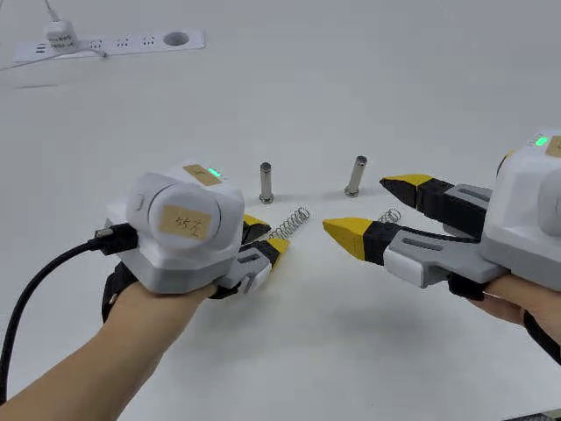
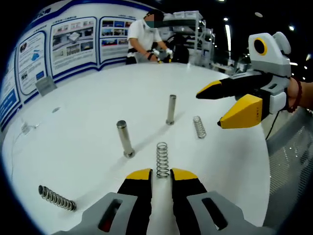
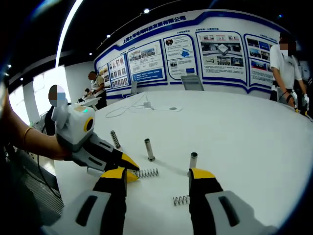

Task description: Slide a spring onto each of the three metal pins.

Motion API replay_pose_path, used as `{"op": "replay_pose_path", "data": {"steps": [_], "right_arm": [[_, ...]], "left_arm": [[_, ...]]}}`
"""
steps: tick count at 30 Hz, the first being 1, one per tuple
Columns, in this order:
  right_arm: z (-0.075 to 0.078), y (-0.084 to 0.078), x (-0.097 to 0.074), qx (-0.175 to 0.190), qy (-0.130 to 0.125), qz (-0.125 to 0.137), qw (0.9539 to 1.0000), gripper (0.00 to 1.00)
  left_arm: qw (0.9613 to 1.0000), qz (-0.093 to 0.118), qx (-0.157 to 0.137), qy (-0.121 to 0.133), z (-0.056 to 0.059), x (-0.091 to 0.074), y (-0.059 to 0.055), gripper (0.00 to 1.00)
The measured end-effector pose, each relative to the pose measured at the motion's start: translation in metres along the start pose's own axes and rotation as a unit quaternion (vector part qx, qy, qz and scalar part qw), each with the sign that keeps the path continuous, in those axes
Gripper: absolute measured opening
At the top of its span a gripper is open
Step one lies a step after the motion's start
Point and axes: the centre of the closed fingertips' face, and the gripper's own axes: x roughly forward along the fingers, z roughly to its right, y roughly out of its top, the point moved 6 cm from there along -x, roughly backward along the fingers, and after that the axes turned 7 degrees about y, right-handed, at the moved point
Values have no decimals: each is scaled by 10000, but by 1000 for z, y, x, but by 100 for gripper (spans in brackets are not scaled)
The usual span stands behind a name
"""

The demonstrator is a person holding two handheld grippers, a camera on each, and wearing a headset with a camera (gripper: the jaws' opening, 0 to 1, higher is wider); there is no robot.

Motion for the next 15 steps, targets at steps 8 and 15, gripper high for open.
{"op": "replay_pose_path", "data": {"steps": [8, 15], "right_arm": [[0, -4, 1, 70, -44, -71, 9999, 51], [-1, -5, 2, 113, -58, -75, 9999, 50]], "left_arm": [[10000, -4, -30, -50, -1, 3, -1, 12], [10000, -12, -21, -62, -1, 6, 0, 11]]}}
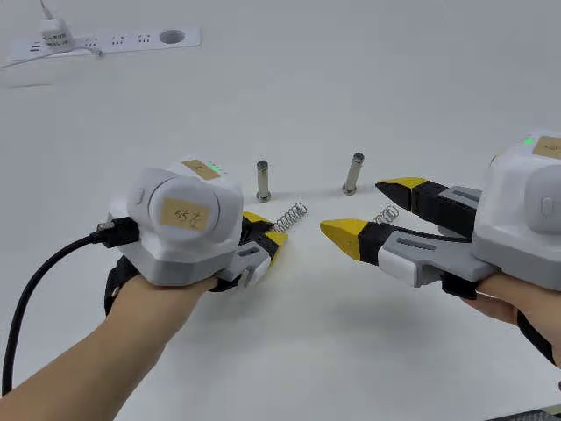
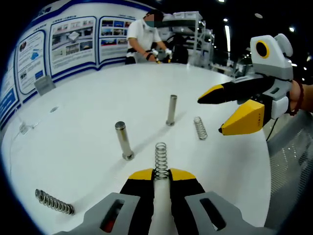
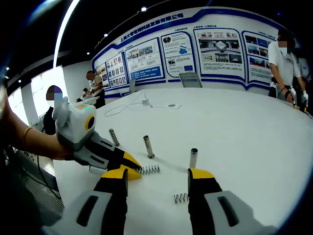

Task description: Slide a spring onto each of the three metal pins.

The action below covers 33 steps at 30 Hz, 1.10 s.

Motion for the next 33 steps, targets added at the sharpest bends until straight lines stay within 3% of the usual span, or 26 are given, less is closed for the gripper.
{"op": "replay_pose_path", "data": {"steps": [14, 26, 33], "right_arm": [[-1, 3, 0, 21, -83, -6, 10000, 49], [-4, 19, 1, 376, -37, 231, 9990, 44], [-12, 22, 7, 588, 90, 204, 9980, 39]], "left_arm": [[9999, 94, 98, 51, -2, -6, 0, 10], [9987, 497, -112, 40, -3, -31, 10, 10], [9973, 707, -180, 36, -2, -47, 13, 10]]}}
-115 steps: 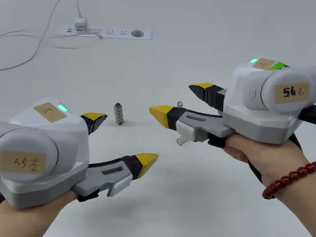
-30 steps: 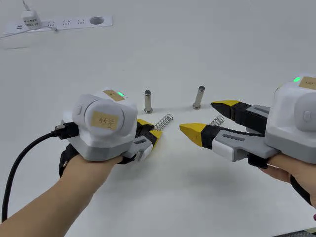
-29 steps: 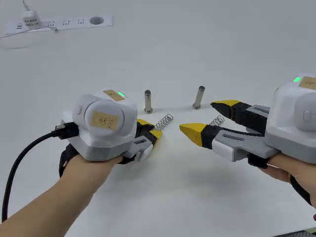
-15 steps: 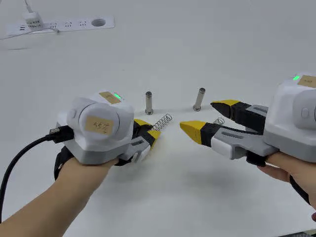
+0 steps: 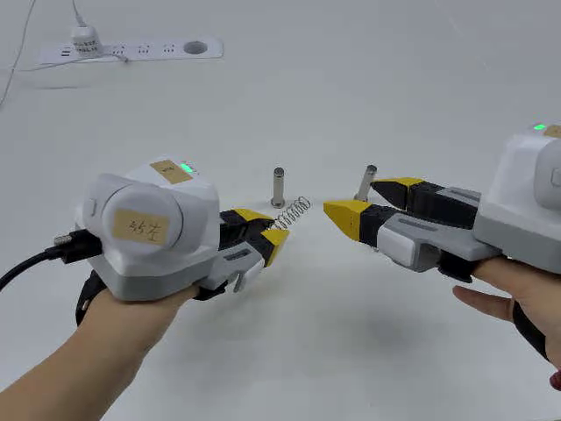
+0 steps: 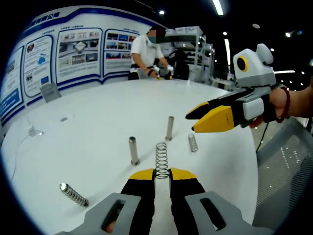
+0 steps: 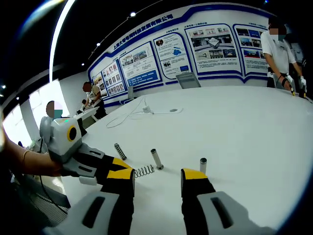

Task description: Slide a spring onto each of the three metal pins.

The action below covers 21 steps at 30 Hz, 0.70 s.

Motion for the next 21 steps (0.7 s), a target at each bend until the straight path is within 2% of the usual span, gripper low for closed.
{"op": "replay_pose_path", "data": {"steps": [10, 12, 18, 19, 21], "right_arm": [[-12, 7, 9, 541, 287, 181, 9980, 33], [-15, 8, 10, 701, 372, 232, 9966, 32], [-21, 9, 14, 985, 512, 258, 9935, 31], [-22, 9, 14, 1053, 536, 254, 9927, 30], [-24, 9, 15, 1117, 569, 251, 9918, 30]], "left_arm": [[9994, 328, 135, 9, 3, -17, 9, 10], [9988, 464, 132, -22, 4, -20, 11, 10], [9976, 667, 146, -116, 9, -27, 17, 10], [9965, 817, 121, -155, 10, -29, 20, 10], [9964, 827, 66, -173, 10, -30, 21, 10]]}}
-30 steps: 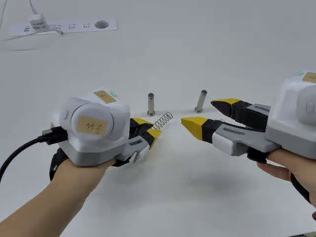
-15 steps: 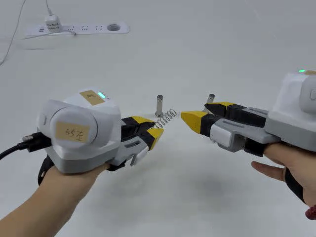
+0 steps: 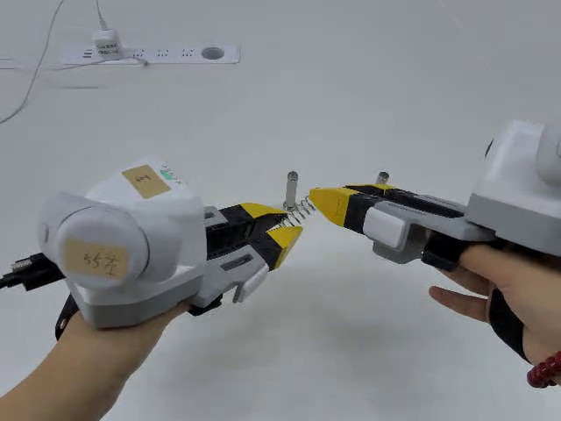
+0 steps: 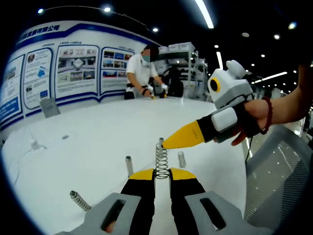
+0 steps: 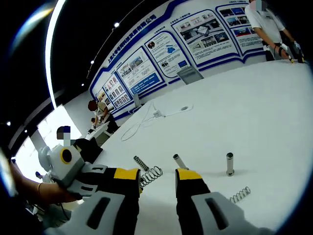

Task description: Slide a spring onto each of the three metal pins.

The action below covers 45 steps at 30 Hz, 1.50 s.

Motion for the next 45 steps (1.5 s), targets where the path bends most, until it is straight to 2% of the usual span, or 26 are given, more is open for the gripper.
{"op": "replay_pose_path", "data": {"steps": [11, 15, 18, 26, 36, 42, 45], "right_arm": [[-10, 1, 3, 383, 247, 51, 9989, 22], [-13, 1, 4, 466, 295, 63, 9985, 19], [-13, 2, 4, 550, 323, 68, 9979, 18], [-14, 4, 4, 597, 361, 115, 9975, 15], [-19, 5, 7, 214, 438, 100, 9988, 13], [-23, 7, 8, -337, 470, 39, 9983, 13], [-24, 9, 9, -476, 445, 50, 9979, 13]], "left_arm": [[9991, 258, -265, -206, 3, -6, 4, 10], [9991, 263, -260, -222, 3, -6, 4, 10], [9986, 343, -313, -255, 3, -6, 7, 10], [9987, 306, -311, -277, 4, -6, 7, 10], [9994, 148, -270, -179, 3, -6, 5, 11], [9994, 99, -326, -116, 3, -5, 5, 12], [9995, 15, -323, -56, 2, -5, 3, 13]]}}
